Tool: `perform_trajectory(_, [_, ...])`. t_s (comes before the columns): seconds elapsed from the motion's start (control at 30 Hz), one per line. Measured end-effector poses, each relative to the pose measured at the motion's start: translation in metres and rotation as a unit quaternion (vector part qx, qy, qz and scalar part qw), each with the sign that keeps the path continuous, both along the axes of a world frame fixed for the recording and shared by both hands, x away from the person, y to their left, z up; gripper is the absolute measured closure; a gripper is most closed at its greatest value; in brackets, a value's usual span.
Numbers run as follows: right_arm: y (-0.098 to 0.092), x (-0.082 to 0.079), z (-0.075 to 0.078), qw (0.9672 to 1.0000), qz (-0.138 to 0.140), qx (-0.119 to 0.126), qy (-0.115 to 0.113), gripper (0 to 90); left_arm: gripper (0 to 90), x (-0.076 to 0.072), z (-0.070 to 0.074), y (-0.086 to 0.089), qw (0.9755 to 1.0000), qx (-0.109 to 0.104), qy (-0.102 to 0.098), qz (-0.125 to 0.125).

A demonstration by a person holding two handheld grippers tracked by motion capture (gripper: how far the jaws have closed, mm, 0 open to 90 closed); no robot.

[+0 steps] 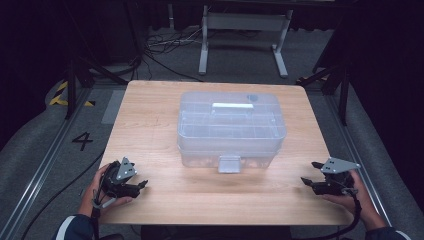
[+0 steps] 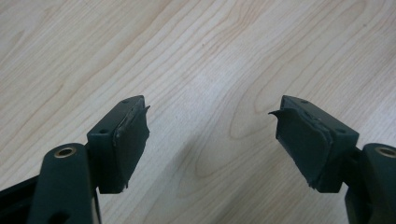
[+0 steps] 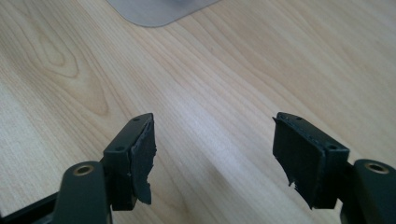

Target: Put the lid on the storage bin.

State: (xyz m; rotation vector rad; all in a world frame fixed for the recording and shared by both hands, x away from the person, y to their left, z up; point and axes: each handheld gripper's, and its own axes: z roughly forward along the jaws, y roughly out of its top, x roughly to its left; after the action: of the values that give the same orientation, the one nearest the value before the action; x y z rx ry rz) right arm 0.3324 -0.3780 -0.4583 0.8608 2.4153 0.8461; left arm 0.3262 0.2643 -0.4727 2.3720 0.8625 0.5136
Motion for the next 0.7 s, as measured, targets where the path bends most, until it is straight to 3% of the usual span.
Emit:
perform_trajectory(0.2, [-0.012,-0.004,-0.012,0.9994,-0.024,0.022,0.013,26.9,24.2,-0.001,-0.005,0.011,0.9997,-0.021,0.006,0.005])
perform_trajectory(0.3, [-0.016,-0.006,-0.018,0.9990,-0.024,0.030,0.021,26.1,24.6,-0.002,-0.007,0.015,0.9994,-0.027,-0.001,0.019])
perform_trajectory(0.57, [-0.027,-0.011,-0.029,0.9967,-0.044,0.061,0.033,24.3,22.7,-0.003,-0.014,0.024,0.9983,-0.051,0.019,0.020])
perform_trajectory(0.7, [-0.031,-0.015,-0.032,0.9941,-0.058,0.084,0.035,23.2,21.3,-0.004,-0.018,0.029,0.9962,-0.074,0.036,0.029])
